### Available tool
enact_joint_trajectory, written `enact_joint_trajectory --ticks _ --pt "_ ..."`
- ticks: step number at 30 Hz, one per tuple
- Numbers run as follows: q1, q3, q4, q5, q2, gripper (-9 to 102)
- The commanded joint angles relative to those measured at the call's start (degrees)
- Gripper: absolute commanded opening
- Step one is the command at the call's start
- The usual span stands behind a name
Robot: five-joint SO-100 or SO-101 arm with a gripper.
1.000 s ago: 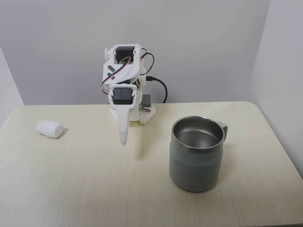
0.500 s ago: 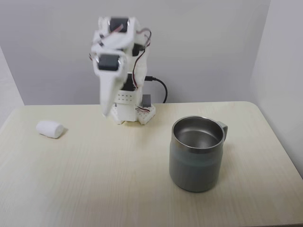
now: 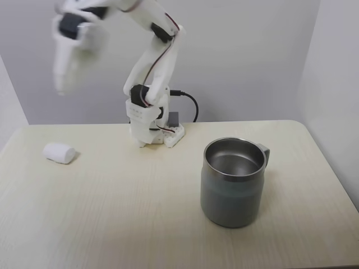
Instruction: Grasp a dressing and put it in the cup.
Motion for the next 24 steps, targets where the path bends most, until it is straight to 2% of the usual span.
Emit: enact_joint_trajectory --ticks 1,8,13,19,24 --pt "7.6 7.5 0.9 -1.7 9.1 0" --pt "17.1 18.5 6.0 -9.2 29.2 0" --pt "20.7 22.5 10.7 -16.9 41.1 1" --pt "26.2 18.4 11.9 -26.8 45.4 15" --pt "29.5 17.2 14.0 -33.7 51.1 19"
